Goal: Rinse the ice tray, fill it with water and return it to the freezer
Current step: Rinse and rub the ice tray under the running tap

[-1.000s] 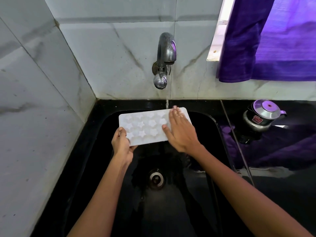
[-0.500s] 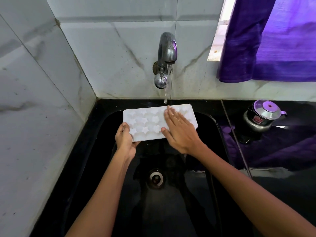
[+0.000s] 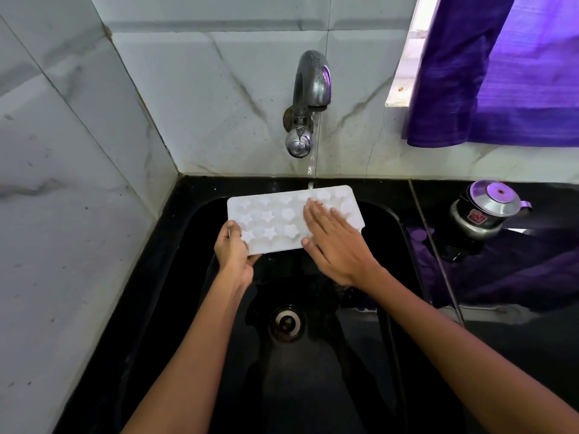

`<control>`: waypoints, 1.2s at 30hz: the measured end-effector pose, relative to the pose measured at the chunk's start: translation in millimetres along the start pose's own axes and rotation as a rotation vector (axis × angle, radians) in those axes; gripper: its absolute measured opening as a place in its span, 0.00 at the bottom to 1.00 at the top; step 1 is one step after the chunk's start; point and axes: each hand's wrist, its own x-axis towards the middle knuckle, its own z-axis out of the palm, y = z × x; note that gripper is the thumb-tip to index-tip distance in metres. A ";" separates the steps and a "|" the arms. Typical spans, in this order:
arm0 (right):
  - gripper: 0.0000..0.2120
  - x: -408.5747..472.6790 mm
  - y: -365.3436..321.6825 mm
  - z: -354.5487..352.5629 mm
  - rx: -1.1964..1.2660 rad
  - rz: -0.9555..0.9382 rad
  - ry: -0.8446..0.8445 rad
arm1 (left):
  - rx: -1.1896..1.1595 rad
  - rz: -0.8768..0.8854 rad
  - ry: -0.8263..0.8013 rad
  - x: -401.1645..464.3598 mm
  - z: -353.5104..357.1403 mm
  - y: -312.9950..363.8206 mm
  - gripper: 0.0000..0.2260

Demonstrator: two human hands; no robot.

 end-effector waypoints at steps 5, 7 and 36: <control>0.41 24.0 -2.4 -5.9 0.050 0.262 0.039 | 0.064 -0.020 -0.139 -12.8 17.3 -14.4 0.09; 0.38 30.3 -16.0 -9.2 0.020 0.168 0.035 | 0.027 -0.045 -0.159 -16.3 26.1 -19.5 0.09; 0.35 45.5 -21.3 6.4 0.057 0.278 0.040 | 0.053 0.033 -0.086 -5.5 22.8 -39.2 0.14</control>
